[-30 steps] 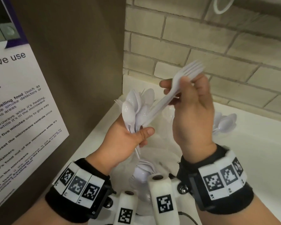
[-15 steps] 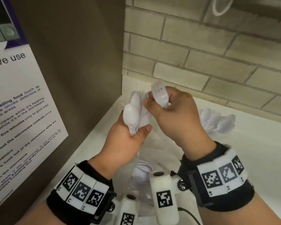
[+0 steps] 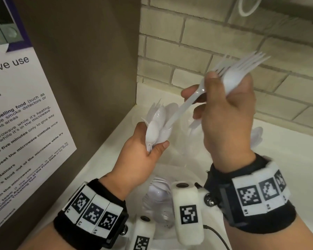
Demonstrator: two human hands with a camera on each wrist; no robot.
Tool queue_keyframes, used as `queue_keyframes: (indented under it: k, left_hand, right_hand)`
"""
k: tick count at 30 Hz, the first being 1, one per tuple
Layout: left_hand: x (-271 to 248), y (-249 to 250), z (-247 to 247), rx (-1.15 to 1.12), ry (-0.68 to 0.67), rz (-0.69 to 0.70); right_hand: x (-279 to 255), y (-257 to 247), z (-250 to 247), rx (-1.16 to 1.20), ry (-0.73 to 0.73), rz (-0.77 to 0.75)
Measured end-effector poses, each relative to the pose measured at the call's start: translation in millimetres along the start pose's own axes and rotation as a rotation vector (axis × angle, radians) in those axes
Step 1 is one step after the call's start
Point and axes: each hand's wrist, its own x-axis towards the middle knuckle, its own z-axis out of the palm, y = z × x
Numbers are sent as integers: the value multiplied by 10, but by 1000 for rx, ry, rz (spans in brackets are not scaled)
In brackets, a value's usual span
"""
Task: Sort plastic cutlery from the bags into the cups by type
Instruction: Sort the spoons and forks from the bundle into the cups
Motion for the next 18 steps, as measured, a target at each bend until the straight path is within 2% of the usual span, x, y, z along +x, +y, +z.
queue_keyframes:
  k: [3,8,10,13,18]
  left_hand:
    - [-10,28,-3,58,9,6]
    - [27,27,24,173,37,12]
    - [39,14,32,218,45,42]
    - [40,10,33,221,69,46]
    - [36,16,23,181,89,10]
  right_hand:
    - [10,-131,-37,-73,-79,-74]
    - [-104,-132,34,-598,-418,-114]
    - [-173,-84,95,-769,-495,-164]
    - [-223,-4,165,-897,-483,-281]
    - [-209,56,182,-781,-429,-328]
